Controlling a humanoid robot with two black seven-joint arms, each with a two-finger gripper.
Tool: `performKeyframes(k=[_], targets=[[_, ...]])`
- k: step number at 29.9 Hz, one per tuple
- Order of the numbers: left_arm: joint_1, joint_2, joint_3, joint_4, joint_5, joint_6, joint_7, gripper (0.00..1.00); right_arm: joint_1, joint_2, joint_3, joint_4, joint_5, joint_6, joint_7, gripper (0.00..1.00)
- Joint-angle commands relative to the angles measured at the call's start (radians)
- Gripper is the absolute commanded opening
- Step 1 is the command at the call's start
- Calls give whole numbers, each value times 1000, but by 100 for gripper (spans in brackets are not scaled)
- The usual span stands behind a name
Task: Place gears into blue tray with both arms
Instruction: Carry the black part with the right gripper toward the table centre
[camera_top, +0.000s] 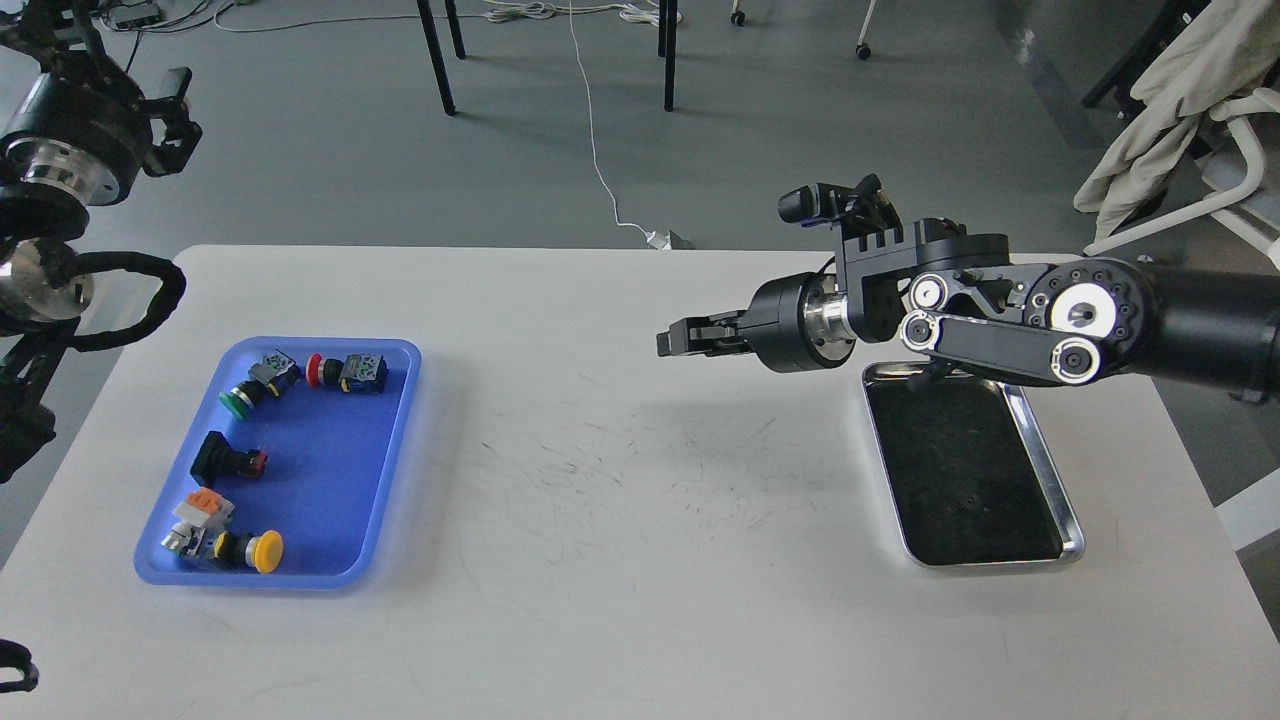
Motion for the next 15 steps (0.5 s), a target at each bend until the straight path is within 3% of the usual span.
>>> performKeyframes(k=[1, 6, 15], targets=[[-7, 0, -1, 0, 0, 1, 0, 98, -57, 127, 29, -83, 10, -79, 42, 2], [-27, 6, -1, -2, 0, -1, 1, 98, -136, 242, 46, -124, 10, -140, 91, 2], [-43, 10, 3, -2, 0, -1, 1, 98, -263, 244, 68, -189, 10, -173, 104, 2]])
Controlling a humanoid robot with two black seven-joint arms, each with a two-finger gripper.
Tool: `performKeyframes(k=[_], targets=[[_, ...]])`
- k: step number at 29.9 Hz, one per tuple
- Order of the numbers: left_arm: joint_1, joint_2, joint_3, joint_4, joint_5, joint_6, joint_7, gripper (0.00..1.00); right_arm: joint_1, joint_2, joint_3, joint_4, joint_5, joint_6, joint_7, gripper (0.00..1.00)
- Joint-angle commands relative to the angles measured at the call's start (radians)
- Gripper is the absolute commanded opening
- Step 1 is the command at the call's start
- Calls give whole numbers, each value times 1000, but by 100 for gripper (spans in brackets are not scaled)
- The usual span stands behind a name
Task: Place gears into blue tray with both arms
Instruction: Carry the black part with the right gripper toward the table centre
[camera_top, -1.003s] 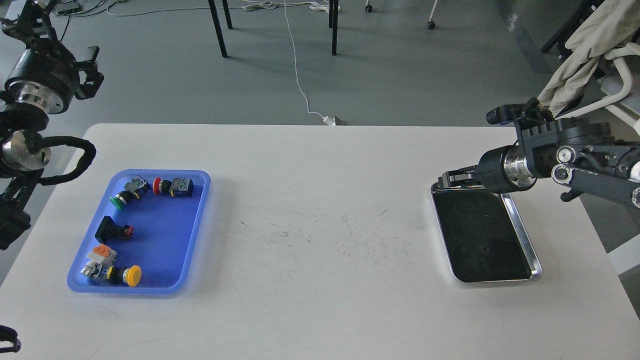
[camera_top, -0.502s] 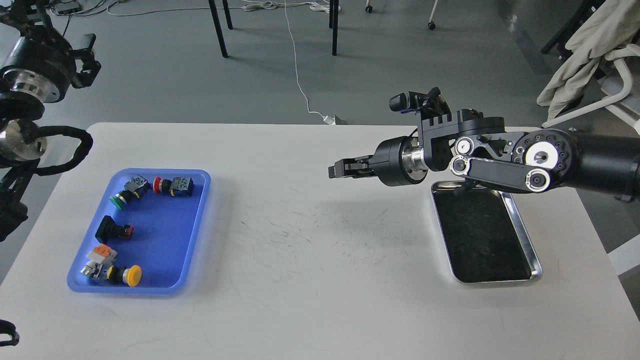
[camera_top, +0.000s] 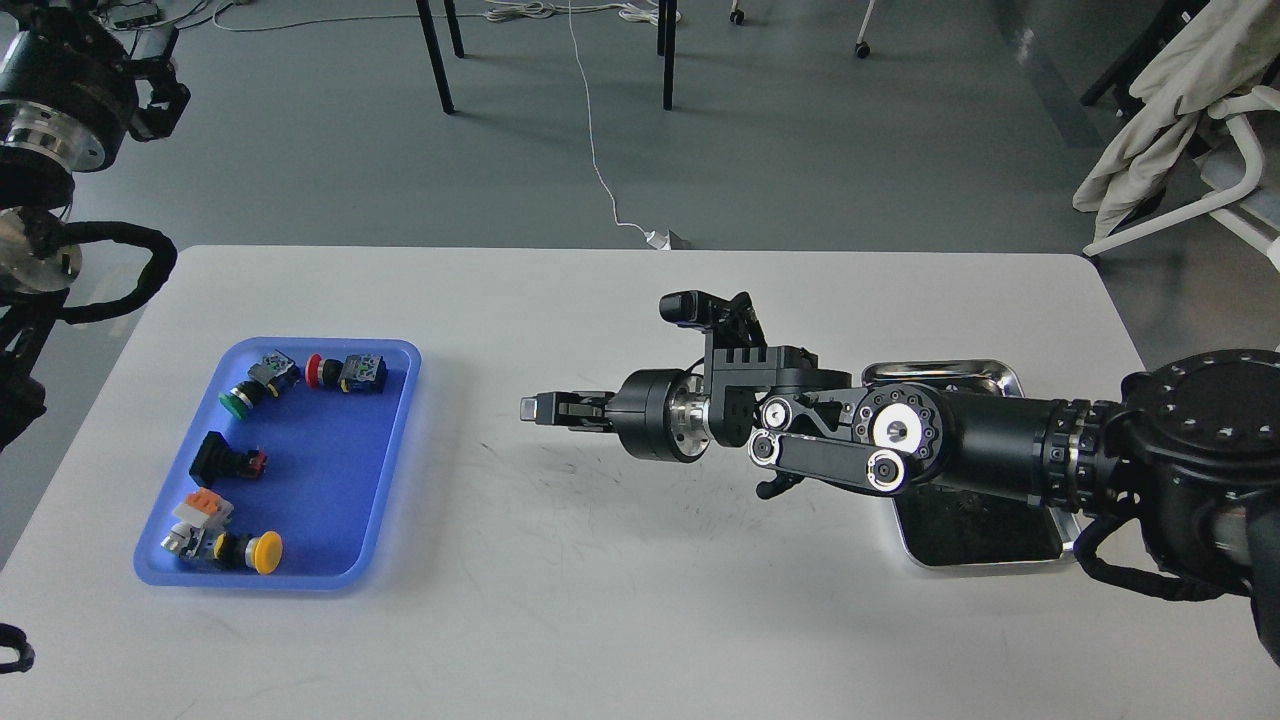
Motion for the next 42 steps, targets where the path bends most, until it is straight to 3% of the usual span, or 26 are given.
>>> performKeyframes(k=[1, 11, 17, 21, 27, 35, 39, 41, 42], targets=[[1, 1, 1, 0, 0, 0, 0, 98, -37, 0, 3, -35, 0, -8, 1, 2], [1, 1, 1, 0, 0, 0, -2, 98, -70, 0, 16, -53, 20, -10, 2, 2], [1, 3, 3, 0, 0, -1, -2, 98, -84, 0, 14, 33, 89, -2, -4, 3], [1, 6, 1, 0, -1, -1, -2, 98, -91, 0, 13, 43, 123, 6, -46, 4], [1, 8, 1, 0, -1, -1, -2, 98, -91, 0, 11, 43, 204, 36, -163, 4], [3, 6, 1, 0, -1, -1, -2, 98, -94, 0, 10, 62, 207, 44, -180, 5], [3, 6, 1, 0, -1, -1, -2, 98, -94, 0, 10, 66, 207, 44, -180, 18], [3, 6, 1, 0, 0, -1, -2, 98, -94, 0, 10, 68, 207, 44, -180, 35], [3, 6, 1, 0, 0, -1, -2, 98, -96, 0, 10, 68, 207, 44, -180, 50]])
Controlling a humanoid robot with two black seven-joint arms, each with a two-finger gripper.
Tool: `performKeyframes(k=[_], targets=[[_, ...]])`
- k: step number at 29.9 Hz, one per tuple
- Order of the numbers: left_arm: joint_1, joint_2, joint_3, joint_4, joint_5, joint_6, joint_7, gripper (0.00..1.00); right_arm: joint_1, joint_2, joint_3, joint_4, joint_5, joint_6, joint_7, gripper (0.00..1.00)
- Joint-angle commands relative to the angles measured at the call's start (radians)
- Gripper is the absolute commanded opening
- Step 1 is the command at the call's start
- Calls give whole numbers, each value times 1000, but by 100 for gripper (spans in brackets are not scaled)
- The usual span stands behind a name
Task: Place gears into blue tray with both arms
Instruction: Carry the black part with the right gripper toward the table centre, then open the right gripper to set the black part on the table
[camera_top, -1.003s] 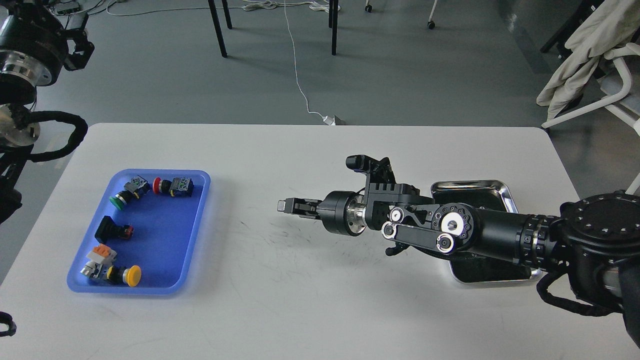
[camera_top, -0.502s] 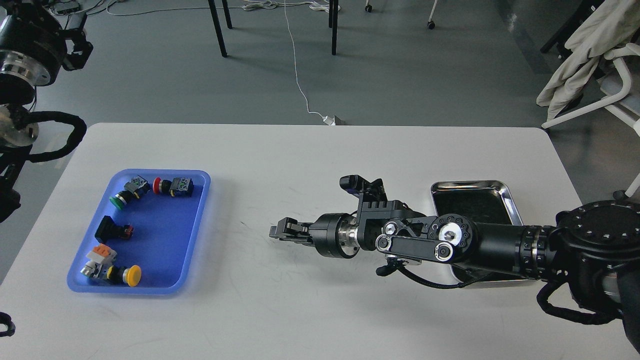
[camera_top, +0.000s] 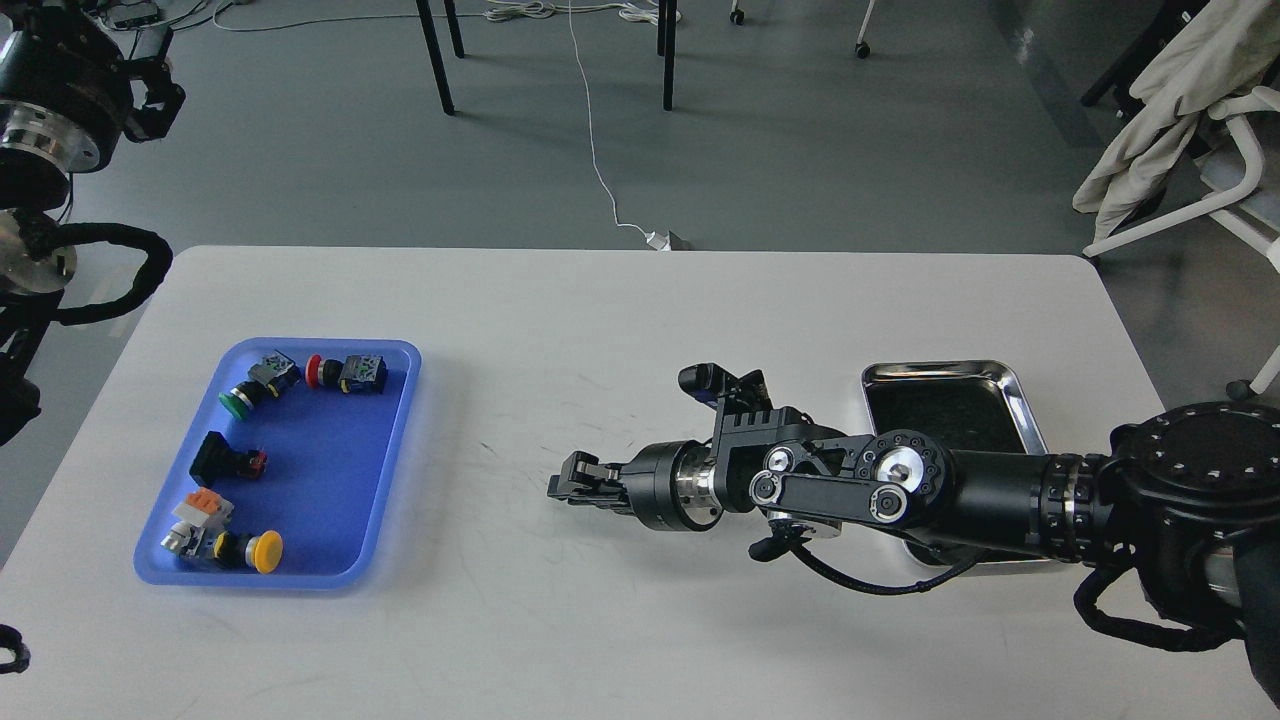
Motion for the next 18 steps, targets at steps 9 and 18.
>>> performKeyframes(k=[9, 18], targets=[[2, 0, 6, 0, 6, 0, 1, 98, -23, 0, 0, -2, 1, -1, -5, 88], [2, 1, 14, 2, 14, 2, 2, 98, 37, 0, 150, -5, 8, 2, 0, 95]])
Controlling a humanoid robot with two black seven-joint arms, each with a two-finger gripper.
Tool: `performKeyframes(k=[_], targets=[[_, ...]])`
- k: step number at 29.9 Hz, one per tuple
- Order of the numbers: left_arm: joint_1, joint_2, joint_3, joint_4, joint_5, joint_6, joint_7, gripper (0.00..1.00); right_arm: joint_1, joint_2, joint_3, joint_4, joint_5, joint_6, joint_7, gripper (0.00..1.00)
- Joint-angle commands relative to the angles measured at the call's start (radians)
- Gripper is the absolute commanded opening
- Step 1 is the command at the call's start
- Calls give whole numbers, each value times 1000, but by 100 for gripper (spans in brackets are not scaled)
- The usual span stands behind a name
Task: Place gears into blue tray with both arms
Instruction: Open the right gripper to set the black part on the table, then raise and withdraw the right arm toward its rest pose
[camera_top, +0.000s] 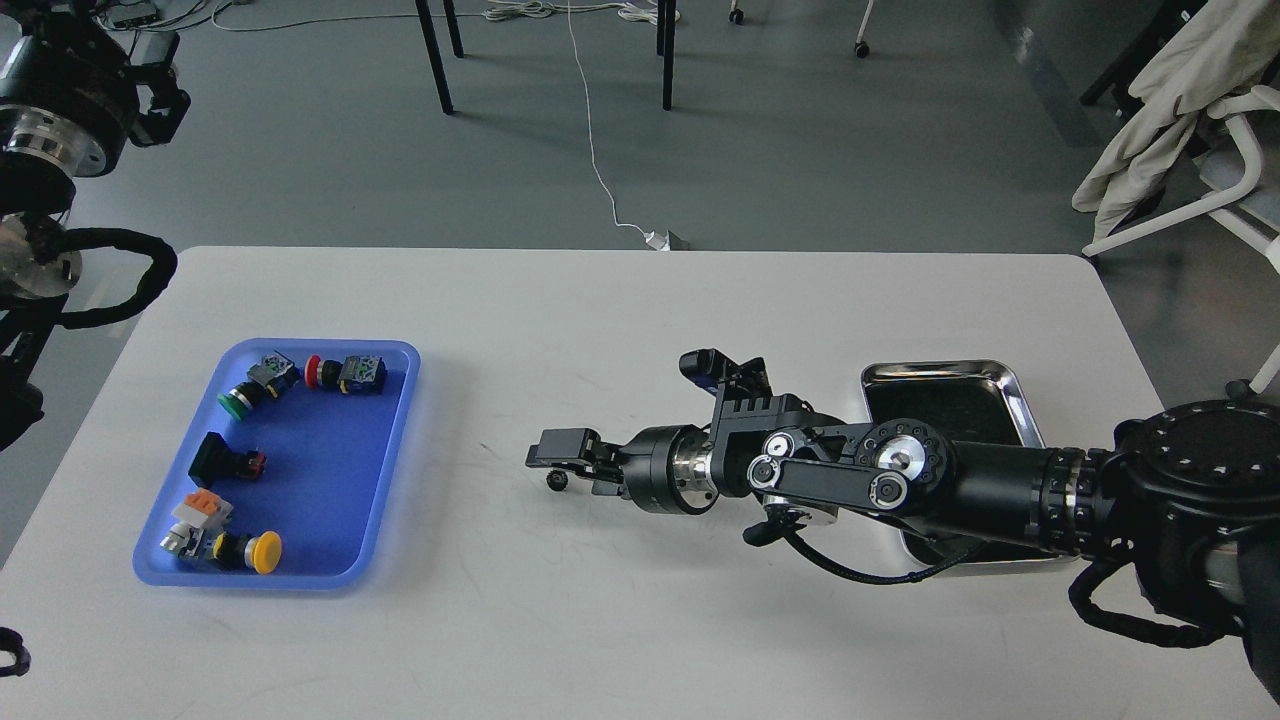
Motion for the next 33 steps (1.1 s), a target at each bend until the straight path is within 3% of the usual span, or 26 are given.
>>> performKeyframes(k=[1, 6, 16, 22, 27, 33], targets=[[-1, 2, 2, 2, 2, 2, 2, 98, 31, 0, 93, 8, 4, 8, 3, 95], [-3, 6, 2, 3, 7, 2, 3, 98, 57, -3, 245, 37, 6, 55, 8, 96], [-9, 6, 2, -53, 120, 13, 26, 98, -41, -311, 581, 80, 154, 92, 9, 97], [0, 153, 83, -288, 166, 13, 97, 98, -245, -502, 881, 112, 306, 140, 11, 97], [2, 343, 289, -553, 302, 15, 100, 98, -490, -615, 1134, 146, 544, 201, 9, 97], [3, 454, 438, -799, 692, 8, 100, 98, -691, -633, 1288, 132, 588, 273, 29, 97]])
